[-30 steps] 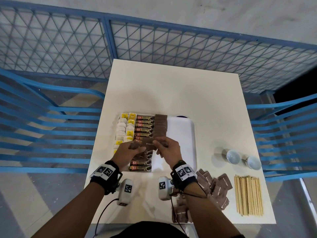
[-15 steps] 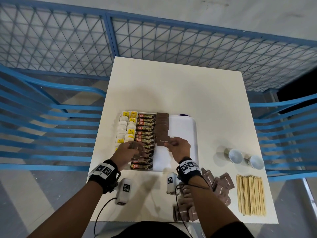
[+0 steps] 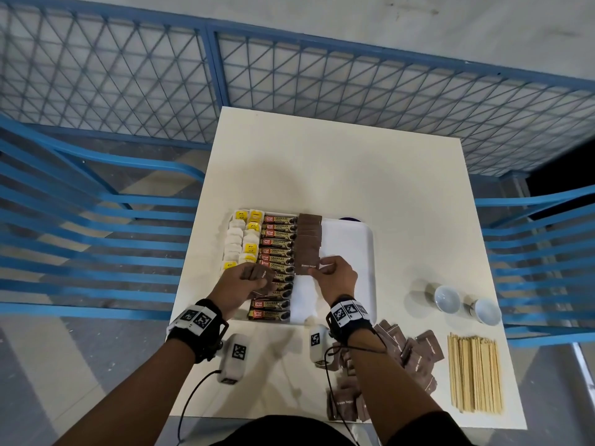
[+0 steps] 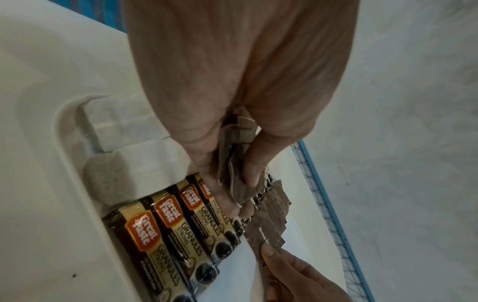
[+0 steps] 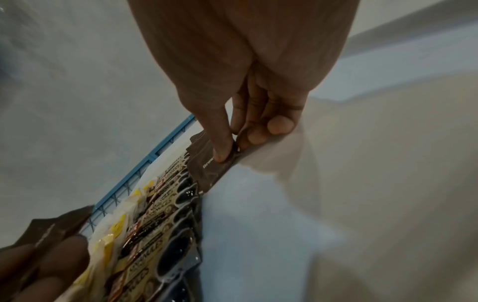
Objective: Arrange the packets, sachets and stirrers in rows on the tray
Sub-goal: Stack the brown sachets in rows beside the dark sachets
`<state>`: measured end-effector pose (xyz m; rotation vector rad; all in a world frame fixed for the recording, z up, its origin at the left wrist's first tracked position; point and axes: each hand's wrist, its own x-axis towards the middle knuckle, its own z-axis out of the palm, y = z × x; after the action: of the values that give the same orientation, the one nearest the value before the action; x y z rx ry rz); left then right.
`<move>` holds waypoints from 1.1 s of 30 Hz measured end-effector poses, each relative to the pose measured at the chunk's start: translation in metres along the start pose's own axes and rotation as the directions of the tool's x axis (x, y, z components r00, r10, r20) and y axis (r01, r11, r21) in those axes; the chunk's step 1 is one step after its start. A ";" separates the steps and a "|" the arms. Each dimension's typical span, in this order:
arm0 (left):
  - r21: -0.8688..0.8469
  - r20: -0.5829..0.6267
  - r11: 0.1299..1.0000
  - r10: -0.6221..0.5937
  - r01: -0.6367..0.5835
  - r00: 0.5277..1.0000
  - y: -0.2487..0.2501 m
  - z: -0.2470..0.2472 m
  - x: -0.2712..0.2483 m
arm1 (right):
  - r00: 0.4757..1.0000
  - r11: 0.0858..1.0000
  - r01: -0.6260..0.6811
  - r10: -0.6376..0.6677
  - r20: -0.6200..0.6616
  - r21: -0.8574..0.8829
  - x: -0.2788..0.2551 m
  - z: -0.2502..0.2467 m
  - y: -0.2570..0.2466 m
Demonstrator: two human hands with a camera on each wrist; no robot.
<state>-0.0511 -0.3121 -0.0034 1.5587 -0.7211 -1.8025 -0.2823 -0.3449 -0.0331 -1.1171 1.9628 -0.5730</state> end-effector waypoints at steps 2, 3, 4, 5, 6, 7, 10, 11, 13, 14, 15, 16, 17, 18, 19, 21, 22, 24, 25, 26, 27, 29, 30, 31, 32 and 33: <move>-0.021 -0.007 1.000 -0.004 0.004 1.000 0.000 0.000 0.000 | 1.000 1.000 -0.003 0.003 0.002 0.006 -0.001 -0.001 0.000; -0.027 -0.008 1.000 -0.009 0.008 1.000 0.000 0.001 -0.001 | 1.000 1.000 -0.003 0.003 0.004 0.006 -0.002 -0.002 0.000; -0.031 -0.006 0.999 -0.013 0.013 1.000 0.001 0.001 0.000 | 1.000 1.000 -0.002 0.002 0.005 0.003 -0.002 -0.002 -0.001; -0.033 -0.006 0.999 -0.015 0.015 1.000 0.001 0.001 0.000 | 1.000 1.000 0.000 0.000 0.005 0.002 -0.002 -0.002 -0.001; -0.040 -0.010 0.999 -0.017 0.017 1.000 0.001 0.002 0.000 | 1.000 1.000 0.000 0.000 0.005 0.000 -0.002 -0.001 -0.001; -0.053 -0.016 0.998 -0.019 0.019 1.000 0.001 0.002 0.000 | 1.000 1.000 -0.001 0.001 0.004 0.001 -0.003 -0.001 -0.001; -0.087 -0.008 0.996 -0.014 0.013 1.000 0.004 0.002 -0.003 | 0.999 1.000 -0.003 0.004 -0.032 0.022 -0.004 -0.003 0.000; -0.086 -0.001 0.996 -0.008 0.008 1.000 0.005 0.002 -0.004 | 0.998 0.999 0.012 -0.009 -0.065 0.033 -0.006 -0.003 0.000; -0.073 0.003 0.997 -0.002 0.002 1.000 0.007 0.003 -0.007 | 0.988 0.993 0.109 -0.103 -0.116 0.045 -0.014 -0.001 -0.005; -0.066 -0.003 0.998 -0.004 0.004 1.000 0.007 0.004 -0.007 | 0.980 0.983 0.179 -0.173 -0.099 0.052 -0.019 0.001 -0.009; -0.059 -0.016 0.998 -0.009 0.008 1.000 0.008 0.005 -0.007 | 0.971 0.969 0.240 -0.238 -0.038 0.063 -0.025 0.004 -0.014; -0.049 -0.031 0.999 -0.014 0.013 0.999 0.009 0.006 -0.007 | 0.958 0.958 0.278 -0.282 0.057 0.076 -0.031 0.008 -0.021; -0.036 -0.041 0.999 -0.015 0.013 0.999 0.009 0.008 -0.007 | 0.938 0.952 0.298 -0.306 0.163 0.075 -0.036 0.011 -0.027; -0.018 -0.045 1.000 -0.011 0.010 0.999 0.009 0.009 -0.007 | 0.913 0.948 0.310 -0.317 0.256 0.068 -0.039 0.014 -0.032; 0.001 -0.046 1.000 -0.005 0.005 0.999 0.009 0.010 -0.007 | 0.892 0.945 0.320 -0.323 0.316 0.062 -0.040 0.017 -0.034; 0.023 -0.049 1.000 0.008 -0.007 0.999 0.010 0.010 -0.009 | 0.884 0.944 0.320 -0.327 0.335 0.078 -0.038 0.021 -0.036; 0.018 -0.049 1.000 0.008 -0.007 0.999 0.010 0.009 -0.009 | 0.893 0.947 0.306 -0.320 0.315 0.096 -0.036 0.022 -0.036; -0.014 -0.049 1.000 0.001 -0.001 0.999 0.011 0.007 -0.012 | 0.910 0.952 0.267 -0.301 0.286 0.150 -0.033 0.021 -0.033; -0.037 -0.042 0.999 -0.006 0.005 0.999 0.012 0.006 -0.012 | 0.914 0.953 0.249 -0.291 0.282 0.175 -0.033 0.020 -0.032; -0.064 -0.039 0.998 -0.016 0.014 0.999 0.013 0.006 -0.012 | 0.919 0.954 0.229 -0.277 0.281 0.191 -0.033 0.020 -0.033; -0.095 -0.039 0.995 -0.029 0.025 0.999 0.013 0.006 -0.012 | 0.925 0.958 0.208 -0.258 0.280 0.197 -0.032 0.022 -0.032; -0.156 -0.044 0.987 -0.055 0.047 0.998 0.014 0.008 -0.012 | 0.942 0.965 0.161 -0.213 0.260 0.206 -0.032 0.025 -0.030; -0.174 -0.042 0.983 -0.065 0.057 0.997 0.014 0.010 -0.012 | 0.949 0.966 0.143 -0.196 0.245 0.217 -0.032 0.026 -0.029; -0.176 -0.027 0.982 -0.071 0.065 0.997 0.014 0.011 -0.013 | 0.956 0.966 0.131 -0.182 0.230 0.222 -0.032 0.027 -0.028; -0.155 0.001 0.985 -0.073 0.072 0.997 0.013 0.011 -0.014 | 0.961 0.966 0.124 -0.173 0.217 0.225 -0.032 0.026 -0.027; -0.120 0.037 0.990 -0.067 0.071 0.997 0.011 0.011 -0.015 | 0.964 0.964 0.124 -0.173 0.202 0.235 -0.033 0.024 -0.027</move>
<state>-0.0598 -0.3077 0.0166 1.4941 -0.5679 -1.8897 -0.2390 -0.3303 -0.0145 -1.1422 1.5917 -0.6969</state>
